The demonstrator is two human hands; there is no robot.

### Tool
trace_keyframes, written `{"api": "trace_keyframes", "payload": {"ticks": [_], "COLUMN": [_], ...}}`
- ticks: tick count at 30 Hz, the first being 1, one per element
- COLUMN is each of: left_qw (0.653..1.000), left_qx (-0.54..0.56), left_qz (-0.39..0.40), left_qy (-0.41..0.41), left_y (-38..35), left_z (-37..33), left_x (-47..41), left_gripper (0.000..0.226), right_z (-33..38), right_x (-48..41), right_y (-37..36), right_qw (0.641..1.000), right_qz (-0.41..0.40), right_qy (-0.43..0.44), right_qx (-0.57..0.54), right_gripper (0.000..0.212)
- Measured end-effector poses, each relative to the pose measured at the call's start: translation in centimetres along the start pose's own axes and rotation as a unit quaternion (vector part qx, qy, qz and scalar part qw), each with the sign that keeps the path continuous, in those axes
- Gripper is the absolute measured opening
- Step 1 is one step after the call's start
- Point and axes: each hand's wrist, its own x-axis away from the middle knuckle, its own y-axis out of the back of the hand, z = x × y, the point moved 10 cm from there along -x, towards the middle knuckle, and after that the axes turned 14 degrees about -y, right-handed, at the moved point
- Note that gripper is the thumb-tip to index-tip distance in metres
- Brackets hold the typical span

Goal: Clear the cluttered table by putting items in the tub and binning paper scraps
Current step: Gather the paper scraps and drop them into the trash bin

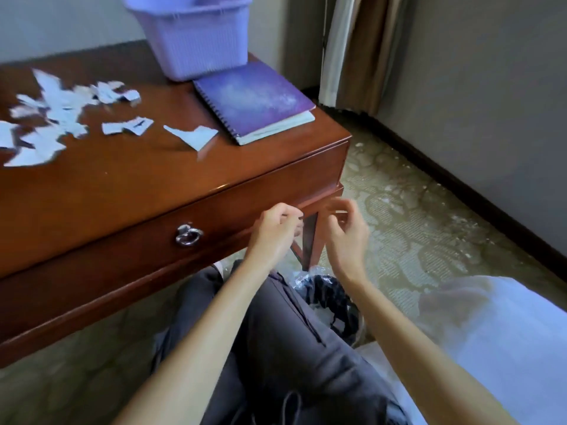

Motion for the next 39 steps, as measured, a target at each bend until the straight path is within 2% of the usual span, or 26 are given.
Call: {"api": "trace_keyframes", "payload": {"ticks": [3, 6, 11, 13, 15, 18, 20, 24, 28, 31, 34, 39], "left_qw": [0.993, 0.974, 0.942, 0.928, 0.914, 0.882, 0.863, 0.861, 0.844, 0.851, 0.853, 0.821], "left_qx": [-0.009, -0.045, -0.138, -0.196, -0.243, -0.347, -0.422, -0.462, -0.493, -0.476, -0.476, -0.531], "left_qz": [-0.087, -0.181, -0.284, -0.304, -0.319, -0.317, -0.278, -0.178, -0.177, -0.202, -0.214, -0.208], "left_qy": [-0.084, -0.131, -0.113, -0.093, -0.066, -0.035, 0.013, 0.118, 0.113, 0.090, 0.020, -0.020], "left_y": [6.9, 14.0, 22.8, 25.1, 27.2, 30.2, 32.1, 34.7, 36.8, 38.2, 38.6, 38.6], "left_z": [-4.5, -7.2, -7.4, -6.9, -6.0, -4.8, -3.1, 1.8, 2.8, 3.2, 2.1, 0.9], "left_x": [1.0, 2.4, 3.1, 3.0, 2.8, 2.2, 1.3, -1.1, -3.6, -5.5, -7.3, -9.2], "left_gripper": [0.034, 0.031, 0.017, 0.020, 0.028, 0.043, 0.053, 0.074, 0.086, 0.084, 0.072, 0.047], "right_z": [7.6, 13.1, 16.3, 15.6, 15.1, 15.6, 16.2, 17.5, 18.8, 19.6, 20.3, 21.7], "right_x": [2.7, 4.6, 5.0, 4.6, 3.9, 3.0, 3.0, 3.1, 3.4, 3.5, 3.8, 3.5], "right_y": [-2.7, -6.7, -16.7, -20.1, -22.6, -25.4, -27.3, -31.0, -35.0, -37.5, -39.4, -41.7], "right_qw": [0.990, 0.974, 0.943, 0.923, 0.903, 0.888, 0.881, 0.871, 0.851, 0.833, 0.819, 0.802], "right_qz": [0.033, 0.072, 0.189, 0.227, 0.227, 0.216, 0.227, 0.242, 0.266, 0.275, 0.300, 0.308], "right_qy": [0.132, 0.215, 0.214, 0.181, 0.174, 0.190, 0.199, 0.222, 0.256, 0.287, 0.314, 0.345], "right_qx": [-0.048, -0.018, 0.171, 0.252, 0.320, 0.358, 0.365, 0.365, 0.373, 0.385, 0.376, 0.379], "right_gripper": [0.031, 0.032, 0.053, 0.064, 0.067, 0.069, 0.073, 0.081, 0.084, 0.079, 0.070, 0.055]}}
